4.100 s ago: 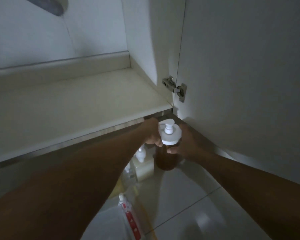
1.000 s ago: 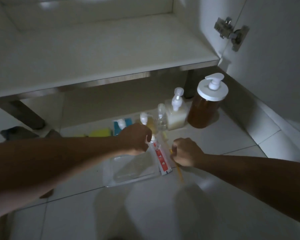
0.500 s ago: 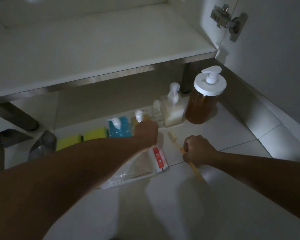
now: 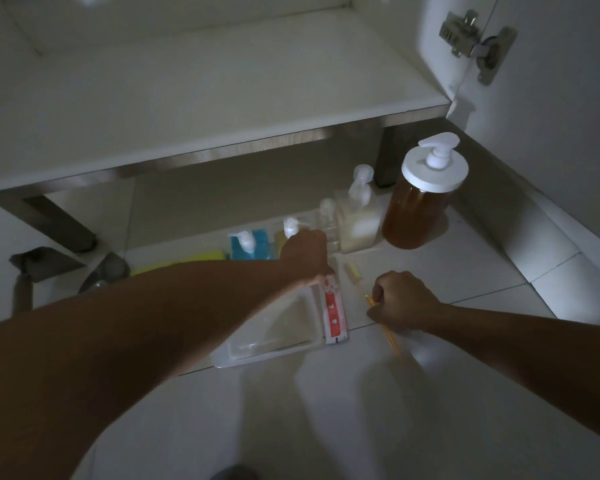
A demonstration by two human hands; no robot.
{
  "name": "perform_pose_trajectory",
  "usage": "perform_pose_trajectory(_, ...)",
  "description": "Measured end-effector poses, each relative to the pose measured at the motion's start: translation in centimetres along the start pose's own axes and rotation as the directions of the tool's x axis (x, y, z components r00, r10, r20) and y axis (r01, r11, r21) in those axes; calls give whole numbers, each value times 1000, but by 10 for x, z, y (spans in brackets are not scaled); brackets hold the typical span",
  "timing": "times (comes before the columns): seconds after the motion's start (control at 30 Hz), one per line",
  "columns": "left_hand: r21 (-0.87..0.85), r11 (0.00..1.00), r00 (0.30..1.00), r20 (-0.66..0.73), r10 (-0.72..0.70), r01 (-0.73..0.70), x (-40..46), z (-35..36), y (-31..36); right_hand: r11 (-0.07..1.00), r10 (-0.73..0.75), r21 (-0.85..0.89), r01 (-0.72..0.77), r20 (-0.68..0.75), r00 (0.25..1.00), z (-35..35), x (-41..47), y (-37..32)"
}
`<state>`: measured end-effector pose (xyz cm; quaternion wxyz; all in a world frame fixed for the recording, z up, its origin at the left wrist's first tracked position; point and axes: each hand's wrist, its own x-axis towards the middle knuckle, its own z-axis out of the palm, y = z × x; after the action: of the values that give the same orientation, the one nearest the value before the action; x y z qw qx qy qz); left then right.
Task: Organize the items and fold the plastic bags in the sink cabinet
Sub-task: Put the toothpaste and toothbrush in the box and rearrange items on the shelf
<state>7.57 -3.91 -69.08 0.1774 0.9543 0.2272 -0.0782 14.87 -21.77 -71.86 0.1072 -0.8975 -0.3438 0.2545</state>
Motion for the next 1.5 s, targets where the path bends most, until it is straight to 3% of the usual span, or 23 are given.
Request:
perform_pose_trajectory(0.1,20,1000,1000,18,5,-5,-9,-10,-12,992,-122,-51,118,-82,989,1,3,-21)
perform_pose_trajectory(0.2,56,998,999,37,-24,22,-26,-17,-32,950,-303,31,309,-133,944,6,8,-50)
perform_pose_trajectory(0.3,128,988,994,43,-96,90,-47,-20,-56,900,-432,21,435,-81,898,13,16,-78)
perform_pose_trajectory(0.47,350,918,978,25,-208,186,-76,-24,-86,847,-521,-143,512,-35,853,20,22,-100)
perform_pose_trajectory(0.63,436,870,967,-5,-254,231,-84,-24,-95,849,-437,-316,423,31,899,6,0,-91)
perform_pose_trajectory(0.73,430,869,966,-43,-253,247,-80,-24,-89,889,-321,-309,339,110,941,0,-21,-85)
perform_pose_trajectory(0.9,363,905,975,-111,-193,220,-64,-18,-70,993,-110,-7,117,290,951,3,-36,-84)
perform_pose_trajectory(1.1,268,947,984,-81,-159,175,-55,-7,-60,982,-123,184,45,443,888,4,-39,-76)
perform_pose_trajectory(1.23,238,963,988,-114,-102,127,-55,-6,-50,971,-101,237,21,333,938,-3,-30,-58)
perform_pose_trajectory(1.37,176,982,983,-159,90,-62,-54,-3,-26,993,-102,-61,99,-51,993,-9,-6,-25)
perform_pose_trajectory(1.5,233,964,984,-96,152,-127,-39,2,7,997,-23,-75,18,-53,998,-9,6,-3)
